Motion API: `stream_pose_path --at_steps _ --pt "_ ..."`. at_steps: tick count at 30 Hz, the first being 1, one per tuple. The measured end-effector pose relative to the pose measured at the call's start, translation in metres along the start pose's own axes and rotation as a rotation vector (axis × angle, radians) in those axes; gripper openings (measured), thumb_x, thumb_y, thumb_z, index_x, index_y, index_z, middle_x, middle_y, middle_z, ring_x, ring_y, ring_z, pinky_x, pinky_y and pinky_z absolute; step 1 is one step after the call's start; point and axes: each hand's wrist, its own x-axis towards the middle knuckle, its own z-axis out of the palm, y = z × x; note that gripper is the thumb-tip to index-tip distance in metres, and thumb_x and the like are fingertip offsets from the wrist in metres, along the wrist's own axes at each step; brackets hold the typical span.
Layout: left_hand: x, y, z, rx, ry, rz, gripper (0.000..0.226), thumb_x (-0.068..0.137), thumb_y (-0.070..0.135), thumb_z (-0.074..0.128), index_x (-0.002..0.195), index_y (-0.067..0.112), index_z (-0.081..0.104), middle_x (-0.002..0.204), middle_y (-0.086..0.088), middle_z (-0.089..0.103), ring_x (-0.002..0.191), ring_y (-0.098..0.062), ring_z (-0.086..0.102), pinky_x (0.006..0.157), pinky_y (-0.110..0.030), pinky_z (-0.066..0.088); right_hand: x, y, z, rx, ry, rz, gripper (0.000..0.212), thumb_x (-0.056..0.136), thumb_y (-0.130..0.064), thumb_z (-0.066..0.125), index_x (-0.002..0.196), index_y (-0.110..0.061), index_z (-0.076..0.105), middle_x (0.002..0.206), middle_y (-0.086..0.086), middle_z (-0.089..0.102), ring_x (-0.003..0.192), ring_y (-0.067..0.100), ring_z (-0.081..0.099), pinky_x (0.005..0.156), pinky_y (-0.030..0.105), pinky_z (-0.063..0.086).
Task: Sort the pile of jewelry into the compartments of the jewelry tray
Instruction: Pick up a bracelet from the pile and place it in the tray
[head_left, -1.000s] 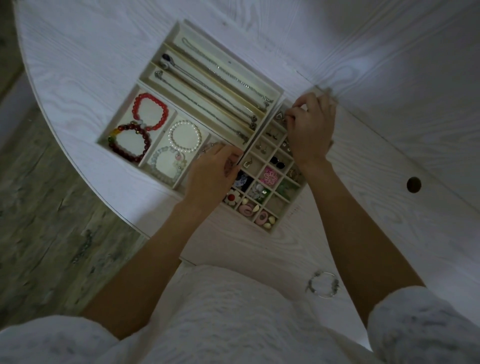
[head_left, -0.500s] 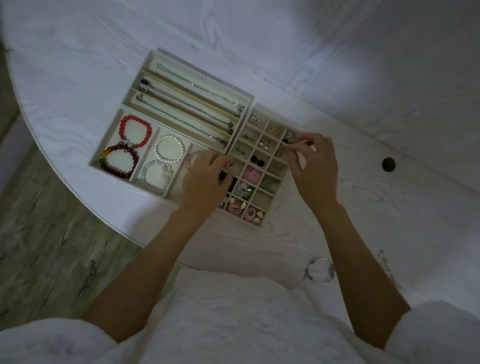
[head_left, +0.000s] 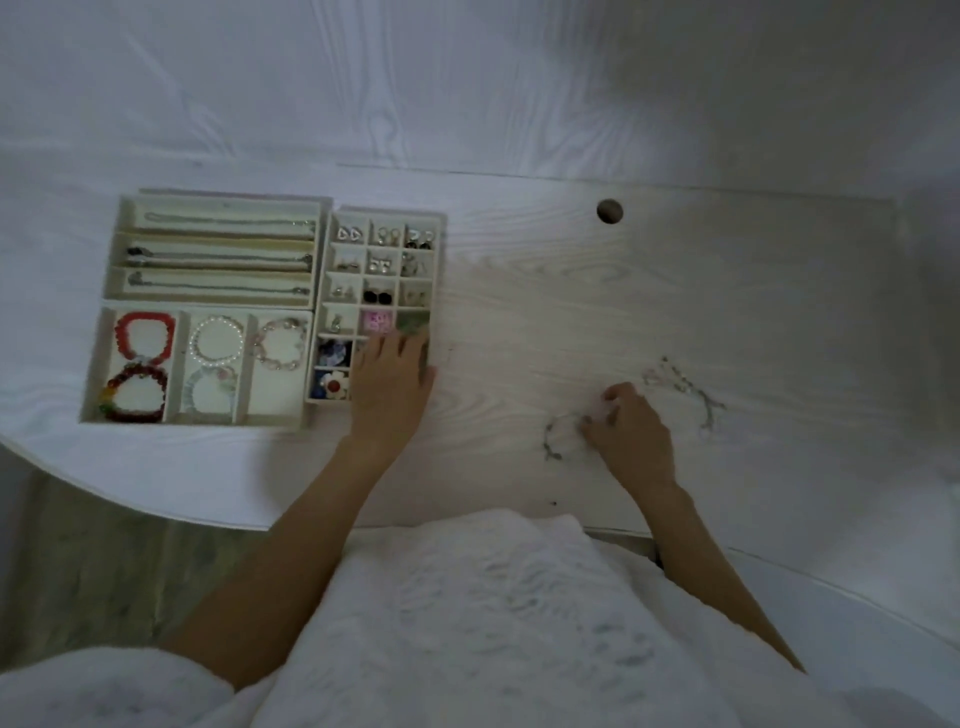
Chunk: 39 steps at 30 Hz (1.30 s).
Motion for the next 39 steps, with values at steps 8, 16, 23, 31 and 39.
stream_pose_path --at_steps 8,16,23,31,39 --pt "-0.007 0.051 0.019 -0.252 -0.157 0.286 0.039 0.086 0.028 0.063 0.121 0.010 0.060 0.106 -0.008 0.061 0.097 -0.027 0.055 0.082 -0.038 0.047 0.009 -0.020 0.011 0.046 -0.003 -0.269 0.009 0.084 -0.014 0.061 0.091 -0.010 0.059 0.090 0.005 0.056 0.080 0.022 0.054 0.064 0.024 0.031" --pt "-0.022 0.090 0.023 -0.549 -0.325 -0.187 0.012 0.089 0.024 0.062 0.094 0.014 0.067 0.096 -0.001 0.066 0.091 -0.013 0.057 0.078 -0.024 0.043 0.002 -0.031 -0.019 0.328 0.030 -0.438 0.011 0.085 -0.012 0.061 0.085 -0.018 0.053 0.077 -0.002 0.060 0.069 0.013 0.058 0.064 0.032 0.051" --pt "-0.062 0.041 -0.042 -1.318 0.006 -0.649 0.007 0.093 0.005 0.054 0.086 0.004 0.055 0.079 -0.004 0.068 0.079 -0.010 0.065 0.078 -0.020 0.052 -0.012 -0.104 -0.014 0.741 -0.438 -0.459 0.020 0.087 -0.002 0.062 0.099 -0.007 0.046 0.093 0.015 0.059 0.070 0.025 0.069 0.068 0.034 0.058" --pt "-0.070 -0.061 -0.082 -1.130 0.209 -0.773 0.018 0.088 0.004 0.062 0.106 0.009 0.059 0.089 -0.002 0.065 0.084 -0.016 0.065 0.082 -0.029 0.053 -0.020 -0.222 0.050 0.529 -0.369 -0.651 0.013 0.088 -0.001 0.060 0.093 -0.011 0.064 0.094 0.006 0.064 0.071 0.020 0.068 0.067 0.036 0.058" --pt "-0.063 -0.137 -0.088 -0.408 -0.038 -0.436 0.034 0.092 0.014 0.059 0.125 0.017 0.059 0.114 -0.002 0.068 0.098 -0.016 0.064 0.084 -0.024 0.046 -0.019 -0.266 0.087 0.211 -0.457 -0.662 0.033 0.088 -0.009 0.063 0.120 -0.008 0.061 0.123 0.009 0.060 0.109 0.023 0.057 0.094 0.030 0.045"
